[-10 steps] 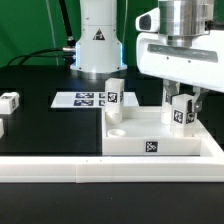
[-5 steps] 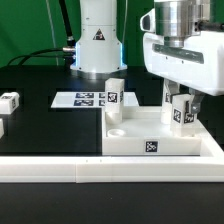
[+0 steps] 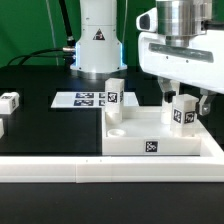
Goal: Assemble square table
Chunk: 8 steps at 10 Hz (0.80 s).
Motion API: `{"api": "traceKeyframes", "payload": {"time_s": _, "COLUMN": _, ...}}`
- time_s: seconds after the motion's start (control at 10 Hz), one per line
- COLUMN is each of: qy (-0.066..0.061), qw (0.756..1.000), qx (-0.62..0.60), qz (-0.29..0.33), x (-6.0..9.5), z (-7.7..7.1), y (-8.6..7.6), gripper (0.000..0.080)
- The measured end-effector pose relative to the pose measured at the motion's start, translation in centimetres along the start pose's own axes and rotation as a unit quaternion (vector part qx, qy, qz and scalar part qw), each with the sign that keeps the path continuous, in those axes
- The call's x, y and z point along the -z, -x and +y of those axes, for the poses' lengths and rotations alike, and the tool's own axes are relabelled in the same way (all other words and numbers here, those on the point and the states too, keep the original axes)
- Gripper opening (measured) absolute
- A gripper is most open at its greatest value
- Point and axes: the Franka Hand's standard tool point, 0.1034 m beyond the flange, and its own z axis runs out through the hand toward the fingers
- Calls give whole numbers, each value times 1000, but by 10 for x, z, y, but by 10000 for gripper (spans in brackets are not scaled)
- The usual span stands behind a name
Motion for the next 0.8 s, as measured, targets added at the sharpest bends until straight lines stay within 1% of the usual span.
{"api": "traceKeyframes", "payload": {"time_s": 0.3, "qy": 1, "qw": 994, "qx": 106, "qz": 0, "x": 0, "z": 0, "y": 0, "gripper": 649}}
{"api": "traceKeyframes", "payload": {"time_s": 0.4, "qy": 8, "qw": 989, "qx": 150, "qz": 2, "x": -2, "z": 1, "y": 2, "gripper": 649}}
{"api": "traceKeyframes", "payload": {"time_s": 0.5, "qy": 11, "qw": 978, "qx": 207, "qz": 5, "x": -2, "z": 1, "y": 3, "gripper": 649}}
{"api": "traceKeyframes", "payload": {"time_s": 0.7, "qy": 12, "qw": 956, "qx": 293, "qz": 3, "x": -2, "z": 1, "y": 2, "gripper": 649}}
{"api": "traceKeyframes", "payload": {"time_s": 0.8, "qy": 14, "qw": 938, "qx": 347, "qz": 4, "x": -2, "z": 1, "y": 1, "gripper": 649}}
